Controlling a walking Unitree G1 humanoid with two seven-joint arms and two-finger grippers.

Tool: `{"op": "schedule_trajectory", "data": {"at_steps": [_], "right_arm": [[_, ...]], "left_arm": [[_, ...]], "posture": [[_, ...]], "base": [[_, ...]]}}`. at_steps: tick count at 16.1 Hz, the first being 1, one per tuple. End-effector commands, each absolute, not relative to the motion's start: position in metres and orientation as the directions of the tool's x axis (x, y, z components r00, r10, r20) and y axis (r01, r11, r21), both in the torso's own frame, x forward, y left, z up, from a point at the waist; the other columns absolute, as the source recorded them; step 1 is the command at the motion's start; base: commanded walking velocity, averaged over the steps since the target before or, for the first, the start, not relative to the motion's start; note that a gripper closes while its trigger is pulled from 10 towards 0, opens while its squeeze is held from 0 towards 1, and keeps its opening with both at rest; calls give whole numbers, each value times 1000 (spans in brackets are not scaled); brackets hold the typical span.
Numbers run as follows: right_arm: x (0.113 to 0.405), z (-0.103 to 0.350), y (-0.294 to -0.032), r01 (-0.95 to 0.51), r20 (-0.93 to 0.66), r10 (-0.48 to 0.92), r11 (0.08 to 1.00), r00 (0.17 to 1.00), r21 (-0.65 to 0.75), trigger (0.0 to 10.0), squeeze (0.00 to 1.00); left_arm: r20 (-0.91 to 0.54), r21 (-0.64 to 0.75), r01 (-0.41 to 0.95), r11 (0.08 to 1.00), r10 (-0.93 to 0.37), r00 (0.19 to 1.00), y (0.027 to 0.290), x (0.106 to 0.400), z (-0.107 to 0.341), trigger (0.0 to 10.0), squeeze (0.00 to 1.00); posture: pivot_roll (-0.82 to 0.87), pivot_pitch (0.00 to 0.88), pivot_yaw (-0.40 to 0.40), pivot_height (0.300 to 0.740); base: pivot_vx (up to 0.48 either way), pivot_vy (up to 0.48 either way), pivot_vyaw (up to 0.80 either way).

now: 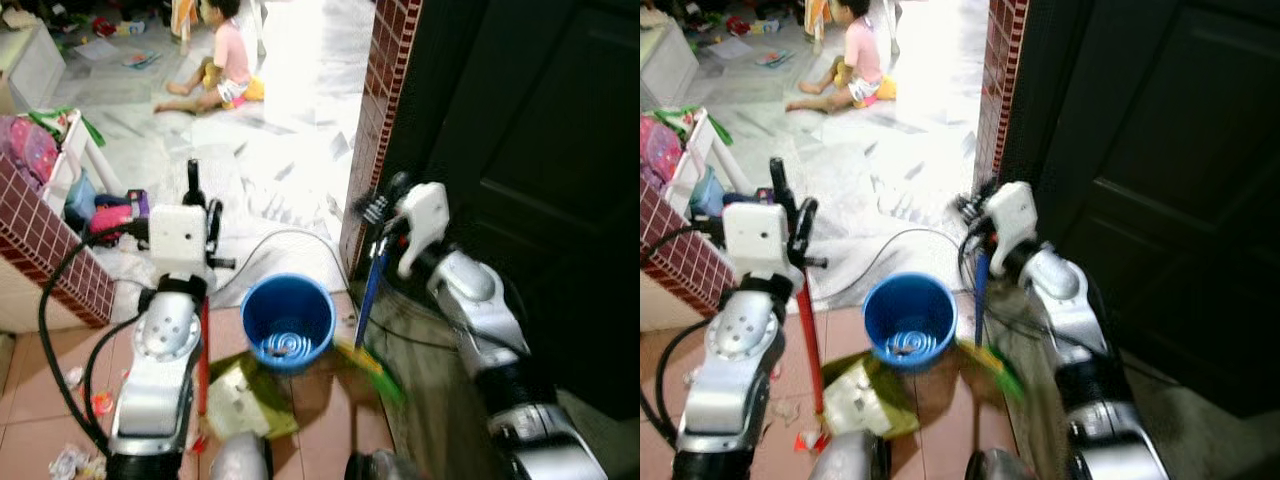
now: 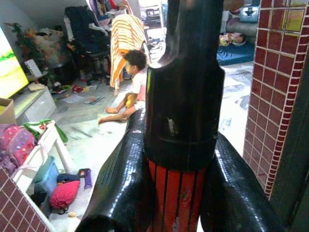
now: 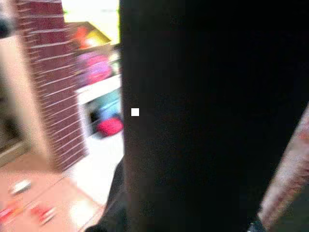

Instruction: Sweep floor

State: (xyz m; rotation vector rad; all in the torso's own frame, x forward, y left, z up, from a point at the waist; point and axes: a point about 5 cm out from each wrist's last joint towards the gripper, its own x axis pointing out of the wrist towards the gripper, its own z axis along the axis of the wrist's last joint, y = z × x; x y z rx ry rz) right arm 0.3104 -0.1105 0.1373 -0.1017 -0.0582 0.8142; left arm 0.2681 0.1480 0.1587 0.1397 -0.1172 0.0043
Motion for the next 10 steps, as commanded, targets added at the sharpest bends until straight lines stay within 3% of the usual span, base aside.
{"op": "schedule_trajectory", "data": {"at_steps": [1, 6, 9, 10], "right_arm": [[287, 115, -100, -833, -100, 834, 549, 542, 69, 10000, 0], [256, 137, -124, -940, -171, 932, 335, 320, 61, 10000, 0], [267, 164, -133, -928, -65, 926, 373, 372, 3, 10000, 0], [279, 178, -143, -890, -31, 891, 451, 453, -70, 10000, 0]], "left_arm": [[145, 119, 18, 993, -35, 989, 142, 269, 166, 10000, 0], [133, 110, 25, 994, -40, 990, 138, 274, 163, 10000, 0], [144, 131, -12, 991, -7, 990, 141, 277, 165, 10000, 0], [148, 135, -33, 990, 13, 989, 142, 279, 166, 10000, 0]], "posture": [[70, 133, -17, 740], [42, 129, -20, 740], [36, 133, -22, 740], [31, 127, -19, 740]], "base": [[0, 0, 0], [0, 0, 0], [0, 0, 0], [0, 0, 0]]}}
